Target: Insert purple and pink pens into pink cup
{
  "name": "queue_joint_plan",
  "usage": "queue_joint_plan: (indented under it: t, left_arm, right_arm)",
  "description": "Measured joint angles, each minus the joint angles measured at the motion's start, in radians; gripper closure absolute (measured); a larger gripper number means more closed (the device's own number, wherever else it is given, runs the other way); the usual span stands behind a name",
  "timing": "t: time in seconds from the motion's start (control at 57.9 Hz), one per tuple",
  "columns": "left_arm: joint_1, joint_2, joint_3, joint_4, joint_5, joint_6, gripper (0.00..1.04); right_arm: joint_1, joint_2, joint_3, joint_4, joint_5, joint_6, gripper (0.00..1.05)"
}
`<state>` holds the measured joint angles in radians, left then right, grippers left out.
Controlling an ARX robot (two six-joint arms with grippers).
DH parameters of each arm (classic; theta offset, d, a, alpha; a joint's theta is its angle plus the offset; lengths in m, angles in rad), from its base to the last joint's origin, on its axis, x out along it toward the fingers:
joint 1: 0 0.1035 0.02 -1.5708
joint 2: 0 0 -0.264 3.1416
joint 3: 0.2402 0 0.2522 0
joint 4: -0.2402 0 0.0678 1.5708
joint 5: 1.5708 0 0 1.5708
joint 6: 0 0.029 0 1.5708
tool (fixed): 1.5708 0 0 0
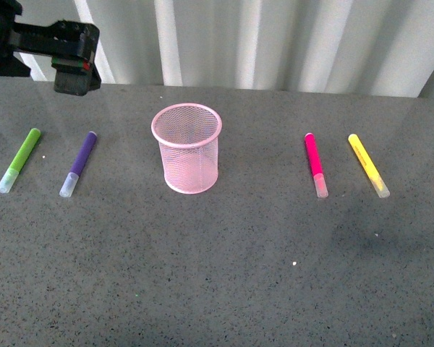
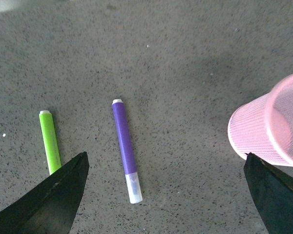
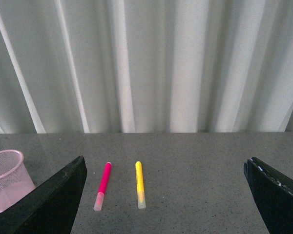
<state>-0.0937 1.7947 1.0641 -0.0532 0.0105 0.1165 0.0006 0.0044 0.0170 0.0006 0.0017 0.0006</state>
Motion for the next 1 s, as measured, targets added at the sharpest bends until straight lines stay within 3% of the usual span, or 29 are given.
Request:
queue_joint_plan:
  t: [1.002]
  left_arm:
    - [0.044, 0.491, 0.44, -0.2, -0.007, 0.018, 0.07]
  right_arm:
    - [0.0, 0.0, 0.0, 0.0, 0.0, 0.0, 0.07]
